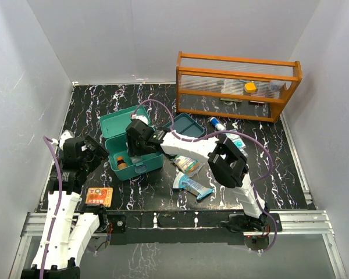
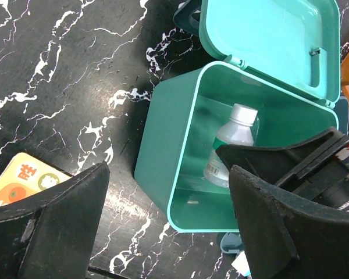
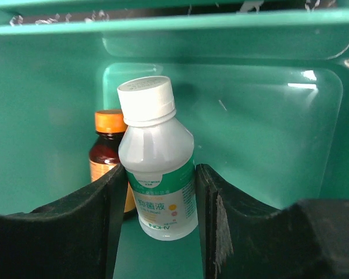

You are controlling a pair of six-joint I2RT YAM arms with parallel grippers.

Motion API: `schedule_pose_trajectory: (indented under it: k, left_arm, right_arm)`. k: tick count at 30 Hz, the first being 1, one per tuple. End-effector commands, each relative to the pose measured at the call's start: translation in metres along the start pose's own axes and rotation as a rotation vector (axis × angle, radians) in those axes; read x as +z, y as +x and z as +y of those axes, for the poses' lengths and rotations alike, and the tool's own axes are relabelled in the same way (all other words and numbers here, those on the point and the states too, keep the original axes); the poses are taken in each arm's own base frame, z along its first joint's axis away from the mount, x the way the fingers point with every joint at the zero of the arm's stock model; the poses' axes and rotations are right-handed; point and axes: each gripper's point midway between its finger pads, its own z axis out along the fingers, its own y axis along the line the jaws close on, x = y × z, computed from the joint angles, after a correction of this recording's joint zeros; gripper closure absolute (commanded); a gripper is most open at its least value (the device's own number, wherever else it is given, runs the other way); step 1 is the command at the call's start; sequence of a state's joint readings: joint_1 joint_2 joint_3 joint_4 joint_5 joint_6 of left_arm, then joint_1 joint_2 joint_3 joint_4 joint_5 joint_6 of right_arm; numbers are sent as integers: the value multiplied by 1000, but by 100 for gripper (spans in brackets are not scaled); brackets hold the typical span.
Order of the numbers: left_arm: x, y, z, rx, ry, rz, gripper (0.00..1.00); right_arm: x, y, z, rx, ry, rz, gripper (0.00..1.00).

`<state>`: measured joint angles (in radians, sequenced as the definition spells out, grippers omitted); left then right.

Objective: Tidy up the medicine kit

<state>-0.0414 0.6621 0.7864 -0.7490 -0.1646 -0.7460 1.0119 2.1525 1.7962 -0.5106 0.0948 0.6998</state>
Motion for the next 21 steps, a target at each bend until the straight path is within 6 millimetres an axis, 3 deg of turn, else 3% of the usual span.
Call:
schedule_pose_trajectory:
  k: [1, 6, 21]
  left_arm:
    - [-4, -9, 3, -15, -26, -32, 17]
    - [-3, -9, 3, -13, -33, -27, 16]
    - [-6, -12, 8, -4, -54, -44, 11]
  right_arm:
    - [-7, -14, 12, -21, -18, -19, 62]
    - [4, 1, 11, -32, -5, 48, 62]
    - [17, 34, 42, 50, -122, 169, 59]
